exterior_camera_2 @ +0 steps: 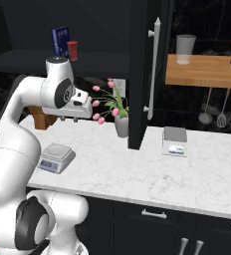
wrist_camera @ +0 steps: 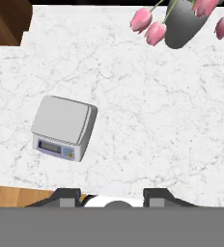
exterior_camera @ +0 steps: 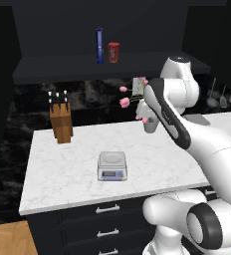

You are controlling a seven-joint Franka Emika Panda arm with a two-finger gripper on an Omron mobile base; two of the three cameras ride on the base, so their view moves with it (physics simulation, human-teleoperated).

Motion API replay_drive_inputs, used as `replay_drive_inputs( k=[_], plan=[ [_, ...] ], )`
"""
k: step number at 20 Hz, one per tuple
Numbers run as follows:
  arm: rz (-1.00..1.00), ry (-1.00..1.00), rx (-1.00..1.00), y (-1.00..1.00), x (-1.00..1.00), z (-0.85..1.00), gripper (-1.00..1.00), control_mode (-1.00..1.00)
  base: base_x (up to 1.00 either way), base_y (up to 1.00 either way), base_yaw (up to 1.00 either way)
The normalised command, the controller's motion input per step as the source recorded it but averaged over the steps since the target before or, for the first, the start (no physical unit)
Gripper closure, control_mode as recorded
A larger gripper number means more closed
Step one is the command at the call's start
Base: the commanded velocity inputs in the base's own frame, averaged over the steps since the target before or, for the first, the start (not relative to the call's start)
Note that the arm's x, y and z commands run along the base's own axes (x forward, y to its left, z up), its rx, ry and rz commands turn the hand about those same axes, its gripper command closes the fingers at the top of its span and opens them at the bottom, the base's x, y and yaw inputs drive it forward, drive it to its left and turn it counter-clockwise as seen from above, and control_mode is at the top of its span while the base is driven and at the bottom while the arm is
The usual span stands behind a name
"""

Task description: Pick the yogurt and place it on the digital scale for weighing, and close the cabinet.

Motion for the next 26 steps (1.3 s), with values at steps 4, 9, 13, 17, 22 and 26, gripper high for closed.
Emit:
replay_drive_inputs(
  k=[4,9,13,17,22,26],
  plan=[
    [0.0,-0.03,0.0,0.0,-0.11,0.0,-1.0,-1.0,0.0,0.0,0.0],
    [0.0,-0.36,0.0,0.02,-0.48,0.24,-1.0,-1.0,0.0,0.0,0.0],
    [0.0,-0.42,-0.03,0.05,-0.39,0.66,-1.0,-1.0,0.0,0.0,0.0],
    [0.0,-0.36,-0.05,0.08,-0.27,0.72,-1.0,-1.0,0.0,0.0,0.0],
    [0.0,-0.17,-0.01,0.0,-0.04,0.69,-1.0,-1.0,0.0,0.0,0.0],
    [0.0,-0.18,0.0,0.0,0.0,0.56,-1.0,-1.0,0.0,0.0,0.0]
  ],
)
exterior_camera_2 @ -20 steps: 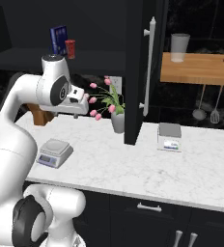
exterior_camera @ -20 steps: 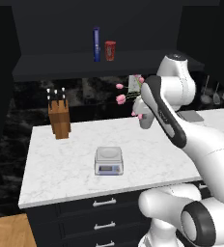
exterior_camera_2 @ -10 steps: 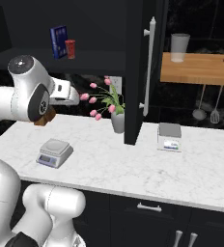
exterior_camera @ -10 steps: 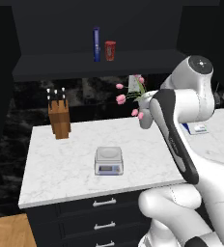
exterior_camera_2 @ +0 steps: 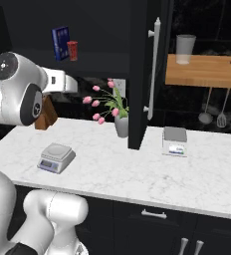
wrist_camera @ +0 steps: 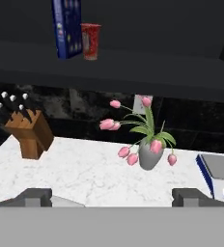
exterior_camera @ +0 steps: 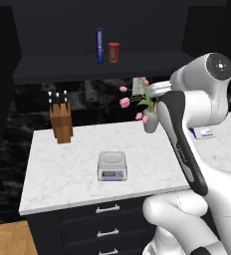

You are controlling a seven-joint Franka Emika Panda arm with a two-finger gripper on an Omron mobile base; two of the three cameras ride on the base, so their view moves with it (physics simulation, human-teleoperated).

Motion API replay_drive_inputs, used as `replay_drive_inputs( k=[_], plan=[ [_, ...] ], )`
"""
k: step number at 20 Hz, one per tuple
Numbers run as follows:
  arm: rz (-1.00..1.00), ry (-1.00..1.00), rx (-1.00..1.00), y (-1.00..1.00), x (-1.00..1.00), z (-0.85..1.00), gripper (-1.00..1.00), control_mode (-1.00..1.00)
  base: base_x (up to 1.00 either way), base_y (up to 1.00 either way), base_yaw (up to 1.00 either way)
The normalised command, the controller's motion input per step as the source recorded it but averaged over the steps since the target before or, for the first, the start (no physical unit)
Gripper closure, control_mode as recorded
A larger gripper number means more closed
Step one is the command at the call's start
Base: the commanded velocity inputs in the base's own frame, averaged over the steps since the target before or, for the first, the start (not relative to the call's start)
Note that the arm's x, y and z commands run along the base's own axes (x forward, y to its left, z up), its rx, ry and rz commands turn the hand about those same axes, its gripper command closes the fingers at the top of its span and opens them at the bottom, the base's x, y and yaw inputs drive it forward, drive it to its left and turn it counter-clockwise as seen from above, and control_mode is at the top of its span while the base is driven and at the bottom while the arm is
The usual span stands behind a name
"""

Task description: Pick the yogurt and place it on the digital scale for weighing, and close the cabinet.

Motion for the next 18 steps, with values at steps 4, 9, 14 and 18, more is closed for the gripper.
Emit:
replay_drive_inputs(
  k=[4,9,14,18],
  plan=[
    [0.0,-0.19,0.0,0.0,0.0,0.52,-1.0,-1.0,0.0,0.0,0.0],
    [0.0,-0.08,0.0,0.0,0.05,0.37,-1.0,-1.0,0.0,0.0,0.0],
    [0.0,-0.12,0.0,0.0,0.12,0.35,-1.0,-1.0,0.0,0.0,0.0],
    [0.0,-0.15,0.0,0.0,0.07,0.38,-1.0,-1.0,0.0,0.0,0.0]
  ],
)
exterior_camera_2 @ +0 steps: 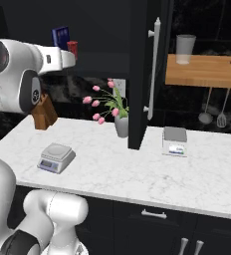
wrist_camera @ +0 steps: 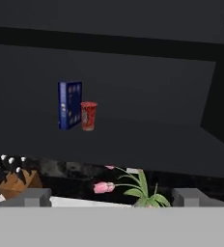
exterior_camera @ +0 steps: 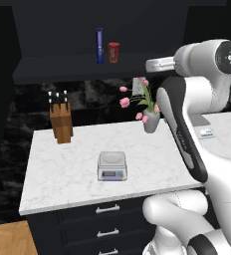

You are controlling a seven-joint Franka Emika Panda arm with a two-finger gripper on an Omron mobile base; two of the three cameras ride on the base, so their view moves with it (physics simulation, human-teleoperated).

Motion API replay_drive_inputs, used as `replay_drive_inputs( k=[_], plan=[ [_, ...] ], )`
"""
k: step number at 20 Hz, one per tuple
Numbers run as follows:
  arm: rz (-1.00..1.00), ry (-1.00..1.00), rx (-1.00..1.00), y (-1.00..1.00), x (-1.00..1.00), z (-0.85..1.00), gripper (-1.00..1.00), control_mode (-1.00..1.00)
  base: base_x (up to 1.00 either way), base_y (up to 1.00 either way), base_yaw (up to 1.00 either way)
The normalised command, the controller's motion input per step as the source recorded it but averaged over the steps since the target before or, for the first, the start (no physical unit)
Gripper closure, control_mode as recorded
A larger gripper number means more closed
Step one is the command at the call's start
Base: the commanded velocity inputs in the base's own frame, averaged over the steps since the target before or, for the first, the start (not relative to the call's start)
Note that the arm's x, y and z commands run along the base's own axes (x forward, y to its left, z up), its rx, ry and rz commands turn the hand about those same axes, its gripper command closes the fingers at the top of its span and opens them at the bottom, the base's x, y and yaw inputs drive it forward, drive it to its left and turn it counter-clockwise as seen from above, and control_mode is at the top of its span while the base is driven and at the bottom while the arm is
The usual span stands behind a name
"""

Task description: Pick the yogurt and place it on the digital scale for weighing, and close the cabinet.

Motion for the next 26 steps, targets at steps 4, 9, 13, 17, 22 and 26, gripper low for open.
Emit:
replay_drive_inputs(
  k=[4,9,13,17,22,26],
  plan=[
    [0.0,-0.07,0.0,0.06,0.3,0.05,-1.0,-1.0,0.0,0.0,0.0],
    [0.01,-0.05,0.0,0.14,0.35,0.0,-1.0,-1.0,0.0,0.0,0.0],
    [0.02,-0.03,0.0,0.21,0.3,0.0,-1.0,-1.0,0.0,0.0,0.0],
    [0.02,-0.02,0.0,0.28,0.05,0.01,-1.0,-1.0,0.0,0.0,0.0],
    [0.01,0.0,0.0,0.22,0.03,0.0,-1.0,-1.0,0.0,0.0,0.0],
    [0.0,0.0,0.0,0.01,0.27,0.0,-1.0,-1.0,0.0,0.0,0.0]
  ],
)
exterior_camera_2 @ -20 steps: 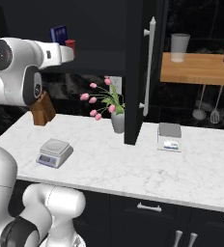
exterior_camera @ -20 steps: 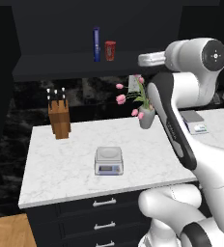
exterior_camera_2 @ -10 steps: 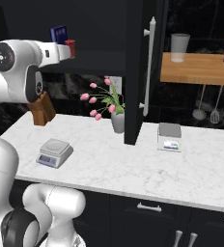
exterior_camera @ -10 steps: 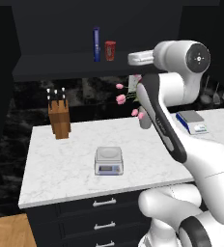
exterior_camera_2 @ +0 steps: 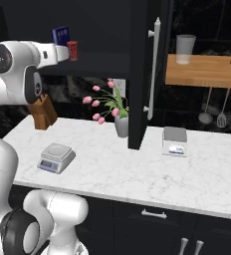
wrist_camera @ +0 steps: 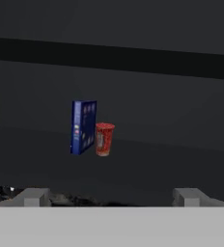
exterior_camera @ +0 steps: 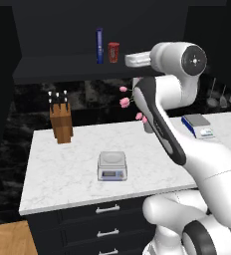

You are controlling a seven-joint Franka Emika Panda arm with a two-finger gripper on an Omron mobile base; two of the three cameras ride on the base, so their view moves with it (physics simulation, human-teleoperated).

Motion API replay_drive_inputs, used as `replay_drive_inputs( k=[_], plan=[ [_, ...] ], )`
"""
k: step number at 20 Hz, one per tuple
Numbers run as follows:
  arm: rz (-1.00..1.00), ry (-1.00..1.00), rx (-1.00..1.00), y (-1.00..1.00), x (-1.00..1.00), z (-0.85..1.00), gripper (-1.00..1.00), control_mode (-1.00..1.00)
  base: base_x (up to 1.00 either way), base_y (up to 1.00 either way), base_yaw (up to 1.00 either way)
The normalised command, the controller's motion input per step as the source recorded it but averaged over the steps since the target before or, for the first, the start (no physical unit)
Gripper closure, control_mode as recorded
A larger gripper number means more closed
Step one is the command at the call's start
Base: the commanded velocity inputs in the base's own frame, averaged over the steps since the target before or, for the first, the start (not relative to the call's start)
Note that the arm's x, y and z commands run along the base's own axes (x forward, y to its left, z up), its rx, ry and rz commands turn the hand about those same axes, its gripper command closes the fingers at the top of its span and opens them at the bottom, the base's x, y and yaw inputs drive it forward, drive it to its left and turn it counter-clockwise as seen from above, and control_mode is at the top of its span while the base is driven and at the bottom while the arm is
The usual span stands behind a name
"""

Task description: Pick the yogurt and place it on the digital scale for weighing, and close the cabinet.

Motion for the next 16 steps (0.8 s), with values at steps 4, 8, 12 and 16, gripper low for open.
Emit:
replay_drive_inputs(
  k=[4,8,12,16],
  plan=[
    [0.0,0.0,0.0,0.0,0.32,0.0,-1.0,-1.0,0.0,0.0,0.0],
    [0.0,0.0,0.0,0.1,0.26,0.0,-1.0,-1.0,0.0,0.0,0.0],
    [0.0,0.0,0.0,0.24,0.44,0.0,-1.0,-1.0,0.0,0.0,0.0],
    [0.0,0.0,0.0,0.06,0.51,0.0,-1.0,-1.0,0.0,0.0,0.0]
  ],
)
